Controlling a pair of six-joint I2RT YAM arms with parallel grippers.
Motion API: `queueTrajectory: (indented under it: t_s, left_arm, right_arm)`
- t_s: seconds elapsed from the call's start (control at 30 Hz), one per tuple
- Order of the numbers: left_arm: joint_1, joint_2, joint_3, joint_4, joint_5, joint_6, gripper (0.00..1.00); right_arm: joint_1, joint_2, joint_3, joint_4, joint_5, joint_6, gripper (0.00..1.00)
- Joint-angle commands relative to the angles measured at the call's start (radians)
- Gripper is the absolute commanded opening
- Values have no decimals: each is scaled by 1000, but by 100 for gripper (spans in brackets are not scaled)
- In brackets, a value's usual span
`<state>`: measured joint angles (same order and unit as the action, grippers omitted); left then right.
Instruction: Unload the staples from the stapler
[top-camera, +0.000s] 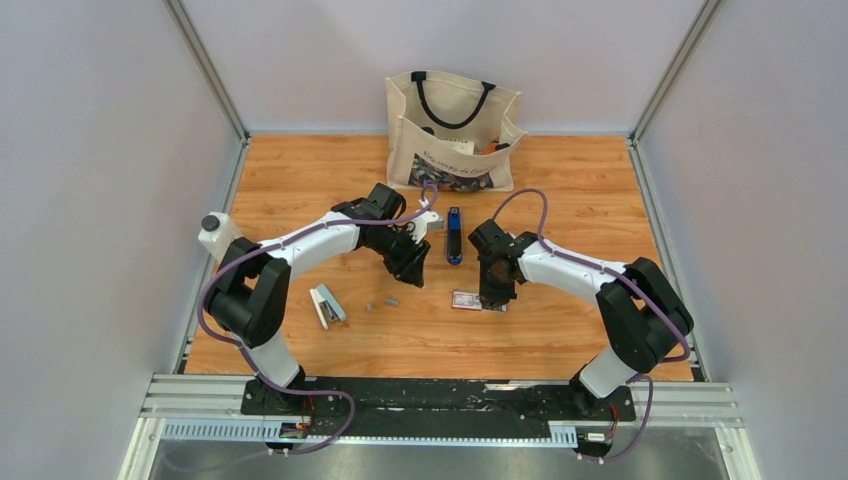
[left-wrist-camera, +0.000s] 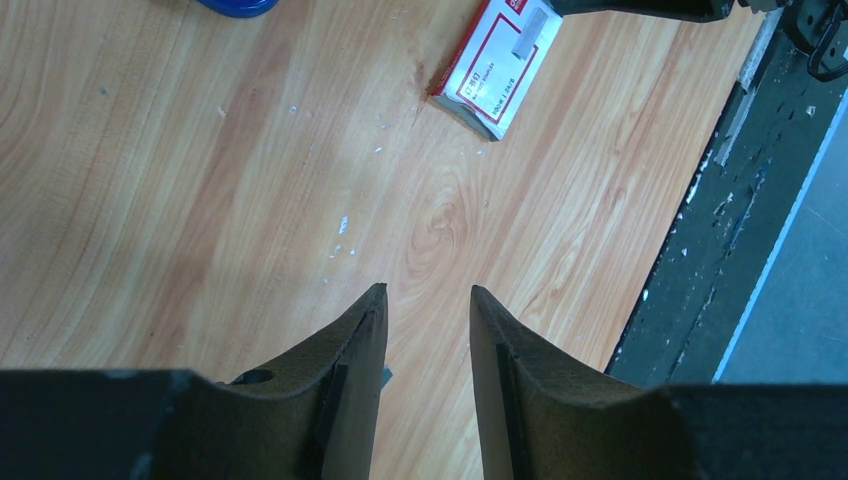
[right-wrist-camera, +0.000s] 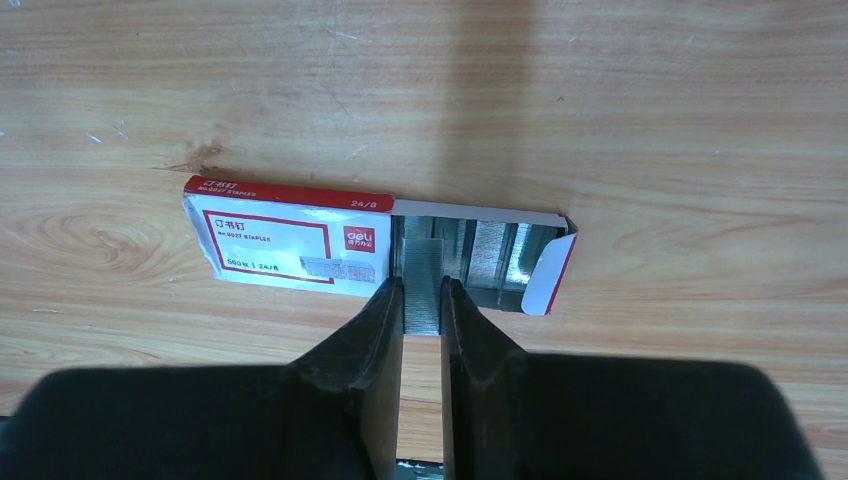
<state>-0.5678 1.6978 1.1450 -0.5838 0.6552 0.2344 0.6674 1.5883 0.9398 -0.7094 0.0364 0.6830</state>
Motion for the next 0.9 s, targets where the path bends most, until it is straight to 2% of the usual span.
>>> queueTrajectory:
  t_s: [0.0,0.5,0.77,0.87]
  left_arm:
    - [-1,-44,4,3,34,32,45]
    - [-1,-50,18,-13,34,32,46]
    - [-3,-50,19,-22,35,36,46]
    - [-3,-52,22,-25,37,37,46]
  right_arm:
    - [8,-17,22,4,8,-8,18]
    - [12,-62,4,-7,2,-11,29]
    - [12,-105,45,-79,46,-36,29]
    - [12,-151,56,-90,46,-48,21]
